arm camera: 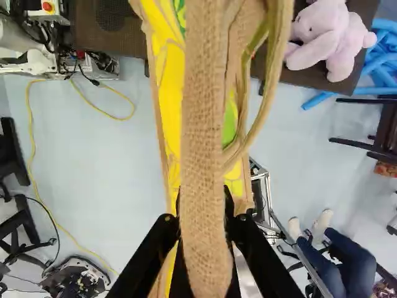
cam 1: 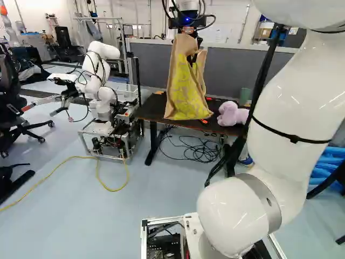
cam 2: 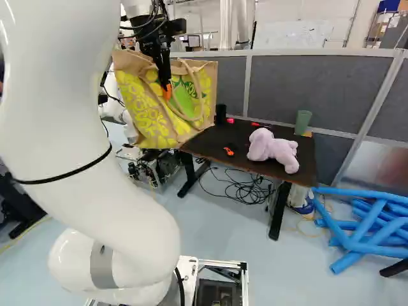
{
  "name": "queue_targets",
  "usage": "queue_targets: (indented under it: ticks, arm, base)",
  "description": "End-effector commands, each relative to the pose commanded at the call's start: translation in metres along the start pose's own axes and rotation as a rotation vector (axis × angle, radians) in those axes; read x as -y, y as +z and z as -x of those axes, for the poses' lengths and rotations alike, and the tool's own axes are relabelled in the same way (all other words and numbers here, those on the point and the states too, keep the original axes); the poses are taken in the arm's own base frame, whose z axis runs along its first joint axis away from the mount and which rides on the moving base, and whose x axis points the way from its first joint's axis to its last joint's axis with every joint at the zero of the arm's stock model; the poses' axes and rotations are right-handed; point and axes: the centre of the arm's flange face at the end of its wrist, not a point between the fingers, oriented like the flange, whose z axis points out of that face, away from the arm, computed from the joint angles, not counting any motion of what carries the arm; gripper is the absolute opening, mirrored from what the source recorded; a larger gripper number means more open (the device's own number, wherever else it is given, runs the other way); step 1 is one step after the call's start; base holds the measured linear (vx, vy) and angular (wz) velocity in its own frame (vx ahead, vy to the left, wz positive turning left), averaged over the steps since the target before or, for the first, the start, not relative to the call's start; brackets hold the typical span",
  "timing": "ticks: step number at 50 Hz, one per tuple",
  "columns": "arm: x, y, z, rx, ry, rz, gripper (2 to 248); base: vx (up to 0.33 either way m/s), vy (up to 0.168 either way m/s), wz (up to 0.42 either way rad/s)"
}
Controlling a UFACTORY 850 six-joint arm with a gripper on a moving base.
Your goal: Pick up the bag on the ground and place it on the table
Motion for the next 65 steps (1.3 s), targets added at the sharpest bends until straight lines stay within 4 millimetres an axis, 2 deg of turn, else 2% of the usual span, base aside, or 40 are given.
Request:
queue_targets:
  ticks: [24,65]
  arm:
    - [0.0000,0.0000,0.0000,0.000,0.000,0.000,35]
    - [0.0000,0.0000,0.0000,0.000,0.000,0.000,35]
  base:
    - [0.128,0.082,-0.033]
    - [0.118,0.062,-0.213]
